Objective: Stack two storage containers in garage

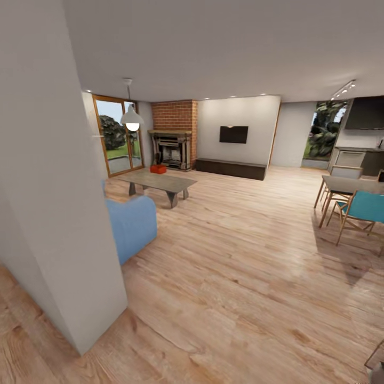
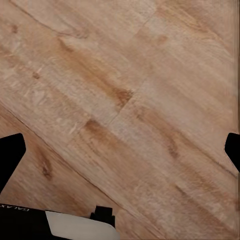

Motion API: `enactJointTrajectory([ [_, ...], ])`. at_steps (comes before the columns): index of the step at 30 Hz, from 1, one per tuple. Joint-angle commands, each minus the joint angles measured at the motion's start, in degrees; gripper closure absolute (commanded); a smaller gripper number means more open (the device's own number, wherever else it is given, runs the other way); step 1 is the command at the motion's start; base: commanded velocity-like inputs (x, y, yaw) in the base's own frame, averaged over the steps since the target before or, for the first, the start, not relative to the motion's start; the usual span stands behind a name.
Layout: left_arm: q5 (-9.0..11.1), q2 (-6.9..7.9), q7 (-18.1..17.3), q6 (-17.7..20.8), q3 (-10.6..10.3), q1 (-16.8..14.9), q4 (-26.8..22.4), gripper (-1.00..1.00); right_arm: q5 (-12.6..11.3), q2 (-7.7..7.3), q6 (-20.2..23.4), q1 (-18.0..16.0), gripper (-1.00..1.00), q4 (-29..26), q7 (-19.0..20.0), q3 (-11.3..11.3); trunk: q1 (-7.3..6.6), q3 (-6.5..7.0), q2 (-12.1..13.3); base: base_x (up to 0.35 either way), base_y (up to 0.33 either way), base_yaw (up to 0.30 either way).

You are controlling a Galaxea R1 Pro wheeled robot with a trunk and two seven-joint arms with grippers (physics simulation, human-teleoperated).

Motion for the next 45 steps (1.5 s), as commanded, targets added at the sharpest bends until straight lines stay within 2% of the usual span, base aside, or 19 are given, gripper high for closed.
enactJointTrajectory([
  [1, 0.25, 0.02, -0.08, -0.39, 0.11, -0.08, 0.25, -1.00, 0.08, 0.00, -0.39, -0.10, -1.00, 0.24, -0.01, 0.42, 0.06, -0.03, -0.05, 0.325, 0.000, -0.242],
  [20, 0.25, 0.02, -0.08, -0.39, 0.10, -0.08, 0.25, -1.00, 0.08, 0.00, -0.39, -0.10, -1.00, 0.25, -0.01, 0.42, 0.06, -0.03, -0.05, 0.325, 0.000, -0.158],
  [45, 0.23, 0.02, -0.08, -0.39, 0.10, -0.08, 0.25, -1.00, 0.15, 0.01, -0.39, -0.10, -1.00, 0.23, -0.01, 0.42, 0.06, -0.03, -0.05, 0.325, 0.000, -0.006],
])
